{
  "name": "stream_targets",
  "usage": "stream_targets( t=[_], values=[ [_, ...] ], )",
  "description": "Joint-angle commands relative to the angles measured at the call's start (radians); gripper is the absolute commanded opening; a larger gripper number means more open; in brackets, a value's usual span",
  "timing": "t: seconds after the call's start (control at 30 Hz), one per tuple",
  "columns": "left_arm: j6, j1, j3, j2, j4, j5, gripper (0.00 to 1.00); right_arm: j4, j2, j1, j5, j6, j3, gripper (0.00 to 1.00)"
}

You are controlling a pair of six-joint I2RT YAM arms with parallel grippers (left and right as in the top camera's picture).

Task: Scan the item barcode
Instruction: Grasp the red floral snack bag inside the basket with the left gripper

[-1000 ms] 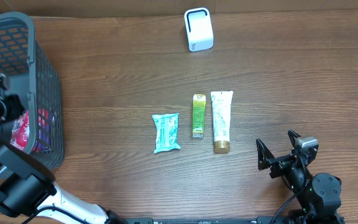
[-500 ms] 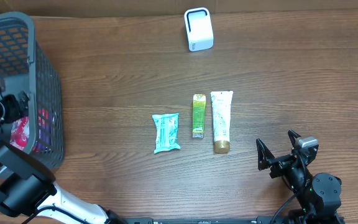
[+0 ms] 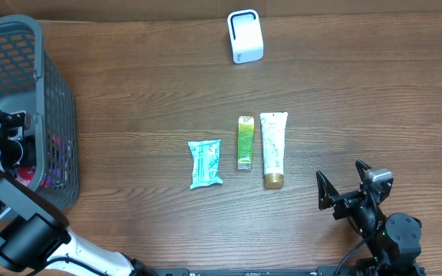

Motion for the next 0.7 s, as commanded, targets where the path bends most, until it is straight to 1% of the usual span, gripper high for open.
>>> stream_targets(
  t=[0.0, 0.2, 0.23, 0.27, 0.3, 0.4, 0.43, 0.47, 0.5, 0.53, 0.67],
  values=[
    [0.039, 0.028, -0.086, 0.023, 0.03, -0.029, 1.0, -0.02, -0.012, 0.006, -0.013, 0.004, 0.007, 1.0],
    [0.037, 0.047, -0.158, 0.023, 0.085, 0.059, 1.0, -0.021, -0.012, 0.006, -0.013, 0.004, 0.007, 1.0],
    [0.037, 0.047, -0.164, 0.023, 0.089, 0.082, 0.96, -0.021, -0.012, 0.006, -0.013, 0.004, 0.007, 1.0],
    [0.037, 0.046, -0.167, 0.023, 0.09, 0.105, 0.91, -0.02, -0.012, 0.006, -0.013, 0.004, 0.007, 1.0],
    [0.037, 0.045, -0.168, 0.023, 0.089, 0.125, 0.78, -0.02, -0.012, 0.006, -0.013, 0.004, 0.007, 1.0],
    [0.037, 0.044, -0.168, 0.023, 0.089, 0.171, 0.33, -0.02, -0.012, 0.006, -0.013, 0.004, 0.007, 1.0],
    [0.036, 0.043, -0.168, 0.023, 0.089, 0.176, 0.2, -0.021, -0.012, 0.006, -0.013, 0.004, 0.007, 1.0],
    [0.032, 0.042, -0.168, 0.023, 0.088, 0.177, 0.11, -0.02, -0.012, 0.006, -0.013, 0.004, 0.007, 1.0],
    [0.017, 0.042, -0.168, 0.023, 0.089, 0.177, 0.07, -0.02, -0.012, 0.006, -0.013, 0.004, 0.007, 1.0],
    [0.008, 0.042, -0.168, 0.023, 0.09, 0.177, 0.04, -0.02, -0.012, 0.006, -0.013, 0.004, 0.007, 1.0],
    [-0.033, 0.042, -0.162, 0.023, 0.092, 0.177, 0.04, -0.02, -0.012, 0.006, -0.013, 0.004, 0.007, 1.0]
  ],
)
